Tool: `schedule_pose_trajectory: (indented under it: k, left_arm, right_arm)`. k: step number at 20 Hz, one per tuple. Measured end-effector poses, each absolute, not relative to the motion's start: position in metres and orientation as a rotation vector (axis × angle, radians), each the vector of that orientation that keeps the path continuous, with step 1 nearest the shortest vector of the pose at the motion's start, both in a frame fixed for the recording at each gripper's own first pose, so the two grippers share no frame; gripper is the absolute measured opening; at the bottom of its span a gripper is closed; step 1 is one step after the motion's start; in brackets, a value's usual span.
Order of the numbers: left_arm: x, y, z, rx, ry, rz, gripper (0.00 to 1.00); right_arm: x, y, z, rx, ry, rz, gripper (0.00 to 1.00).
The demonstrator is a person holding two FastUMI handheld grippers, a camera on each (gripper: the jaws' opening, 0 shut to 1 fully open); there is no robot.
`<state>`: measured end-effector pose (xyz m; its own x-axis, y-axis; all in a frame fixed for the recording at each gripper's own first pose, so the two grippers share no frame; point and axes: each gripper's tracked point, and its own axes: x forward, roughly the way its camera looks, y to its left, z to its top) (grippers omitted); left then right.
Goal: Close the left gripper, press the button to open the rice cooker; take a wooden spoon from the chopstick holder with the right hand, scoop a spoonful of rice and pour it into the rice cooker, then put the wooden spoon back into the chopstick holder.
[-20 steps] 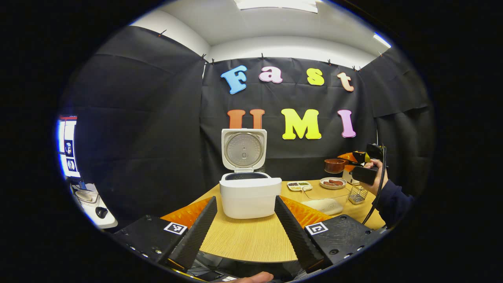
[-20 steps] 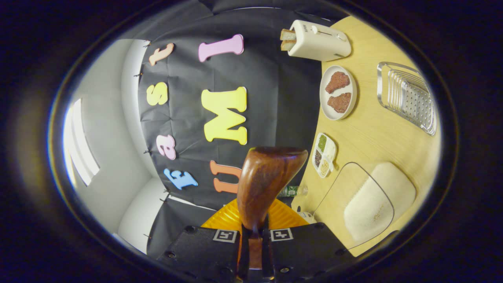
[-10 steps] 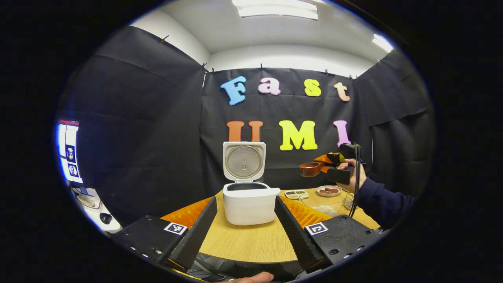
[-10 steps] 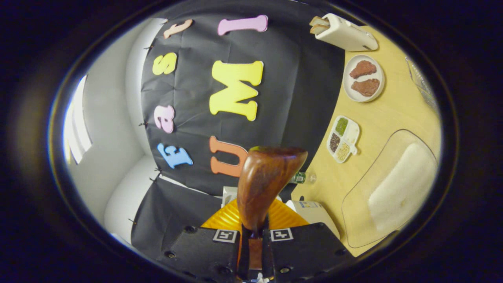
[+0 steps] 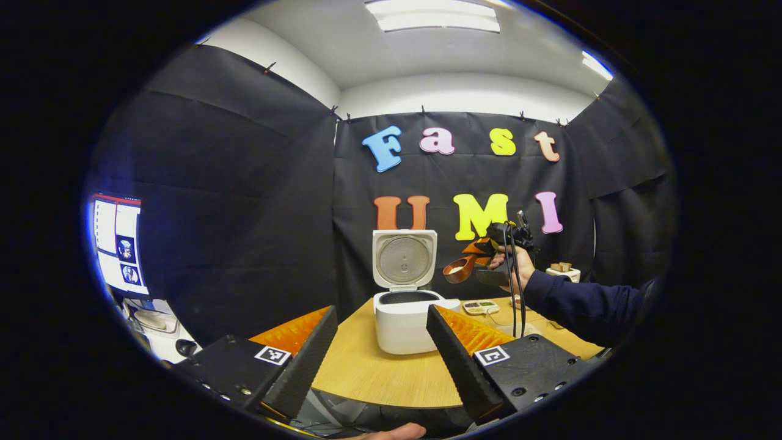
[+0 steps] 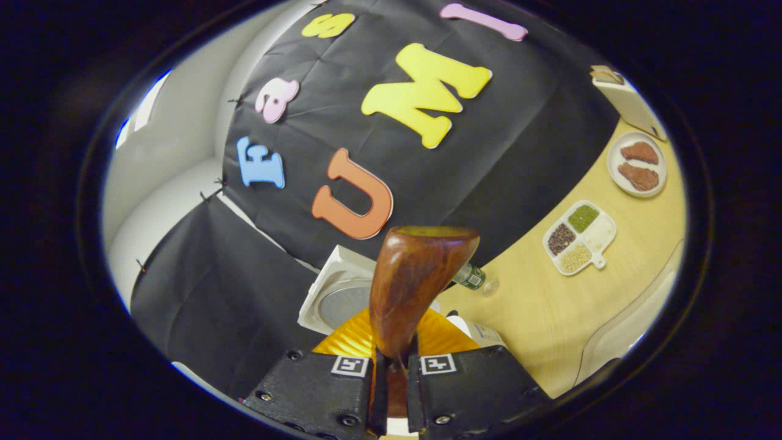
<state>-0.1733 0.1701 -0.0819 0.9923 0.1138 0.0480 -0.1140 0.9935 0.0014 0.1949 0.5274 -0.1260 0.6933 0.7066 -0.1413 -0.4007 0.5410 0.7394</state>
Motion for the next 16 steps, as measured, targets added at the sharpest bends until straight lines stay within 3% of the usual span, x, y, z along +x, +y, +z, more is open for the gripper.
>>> schedule_pose_trajectory:
  k: [11,12,13,16]
  left_arm:
    - [-0.159,0.187,-0.089,-0.019,-0.007,0.225,0.94]
    - [-0.158,0.187,-0.088,-0.018,-0.008,0.227,0.84]
    - [-0.156,0.185,-0.088,-0.02,-0.008,0.224,0.94]
    - [-0.154,0.184,-0.091,-0.024,0.001,0.219,0.94]
  right_arm:
    - [0.204,0.63,-0.131,-0.071,0.162,0.721,0.17]
    - [0.202,0.634,-0.129,-0.131,0.127,0.719,0.17]
    - [0.197,0.641,-0.127,-0.192,0.093,0.726,0.17]
    - [0.173,0.656,-0.132,-0.346,0.0,0.76,0.18]
